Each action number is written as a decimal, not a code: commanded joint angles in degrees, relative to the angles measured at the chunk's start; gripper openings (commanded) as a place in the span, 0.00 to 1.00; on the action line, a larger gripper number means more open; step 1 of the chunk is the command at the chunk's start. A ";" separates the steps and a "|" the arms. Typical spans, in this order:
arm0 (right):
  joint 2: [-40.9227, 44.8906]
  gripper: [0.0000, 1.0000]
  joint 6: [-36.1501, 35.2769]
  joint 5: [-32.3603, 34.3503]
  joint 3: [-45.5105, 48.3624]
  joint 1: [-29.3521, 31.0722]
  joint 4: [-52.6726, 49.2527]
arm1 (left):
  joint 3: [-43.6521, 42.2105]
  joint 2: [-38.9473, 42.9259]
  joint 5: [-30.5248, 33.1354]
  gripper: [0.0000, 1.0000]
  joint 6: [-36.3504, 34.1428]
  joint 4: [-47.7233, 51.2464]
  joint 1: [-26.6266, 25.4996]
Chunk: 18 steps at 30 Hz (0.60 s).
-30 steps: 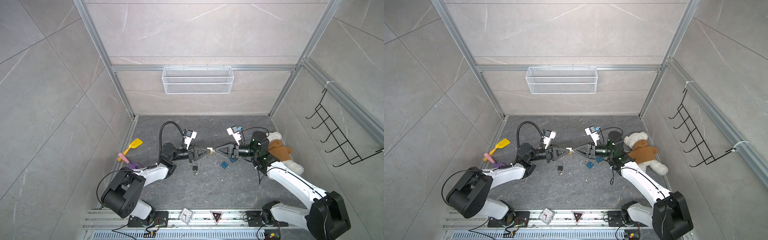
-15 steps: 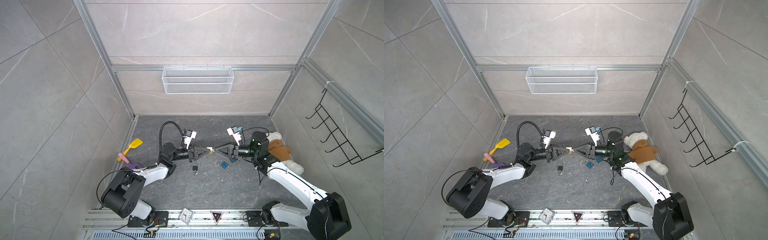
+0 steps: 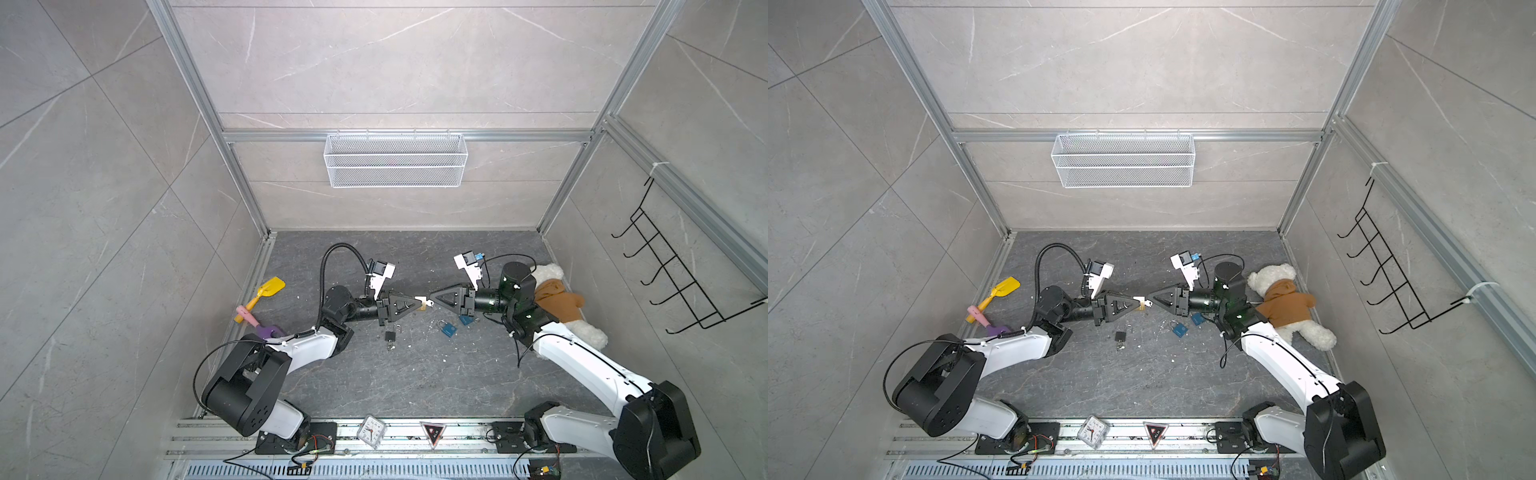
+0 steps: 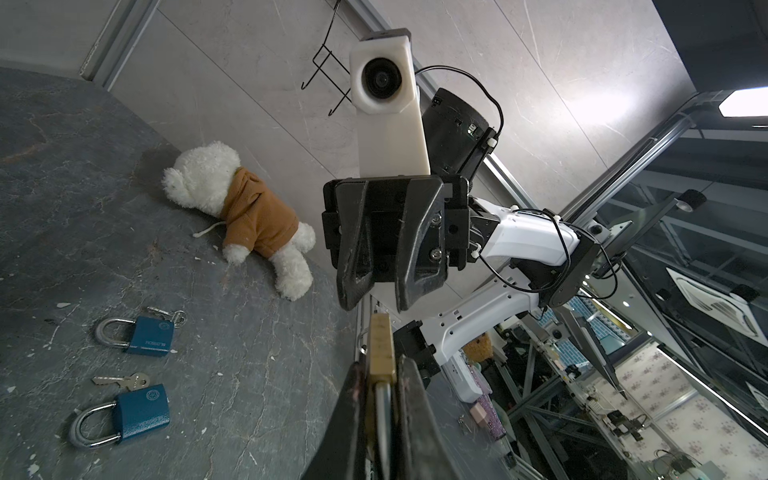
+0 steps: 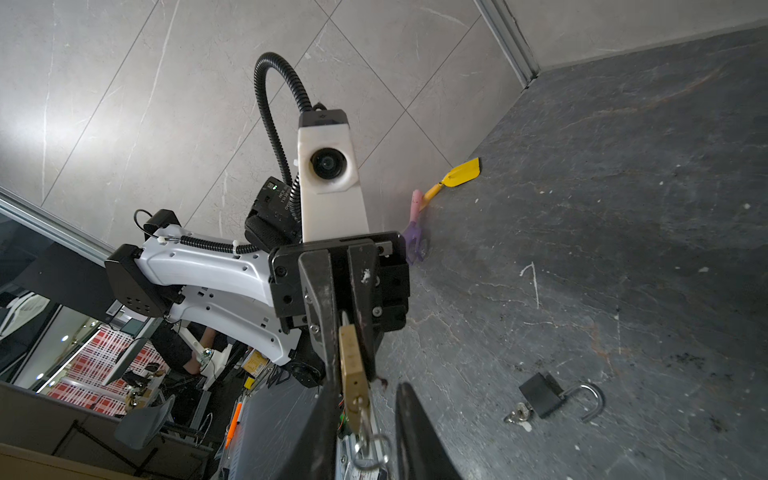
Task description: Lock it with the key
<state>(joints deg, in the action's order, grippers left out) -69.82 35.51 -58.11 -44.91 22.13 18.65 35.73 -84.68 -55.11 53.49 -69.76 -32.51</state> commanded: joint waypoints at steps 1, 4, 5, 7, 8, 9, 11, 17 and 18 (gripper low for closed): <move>-0.18 0.26 -0.26 -1.62 -0.81 0.43 0.59 | 1.19 1.80 0.20 0.00 -1.33 -2.85 -0.11; 0.56 0.25 -0.26 -1.75 -0.19 0.45 0.59 | 1.32 1.72 0.27 0.00 -1.33 -2.83 -0.10; 0.74 0.24 -0.35 -2.03 -0.10 0.44 0.59 | 1.47 1.63 0.40 0.00 -1.31 -2.83 -0.15; 0.76 0.22 -0.27 -2.58 -0.01 0.63 0.59 | 1.54 1.44 0.43 0.00 -1.26 -2.76 -0.12; 0.72 0.22 -0.26 -2.79 -0.01 0.79 0.62 | 1.61 1.37 0.37 0.00 -1.20 -2.83 -0.14; 0.66 0.21 -0.25 -3.11 -0.01 0.97 0.55 | 1.63 1.26 0.52 0.00 -1.18 -2.92 -0.11; 0.55 0.19 -0.33 -3.25 0.06 1.19 0.33 | 1.67 1.21 0.74 0.00 -1.03 -3.02 -0.13; 0.48 0.18 -0.90 -3.46 -0.01 1.55 -0.85 | 1.89 1.19 0.78 0.00 -0.80 -2.94 -0.13; 0.53 0.18 -1.09 -3.42 -0.01 1.61 -1.05 | 1.89 1.19 0.86 0.00 -0.77 -2.95 -0.11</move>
<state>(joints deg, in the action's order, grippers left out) -69.87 35.46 -59.83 -44.88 22.94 18.24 35.73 -84.68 -54.98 53.52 -69.49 -32.53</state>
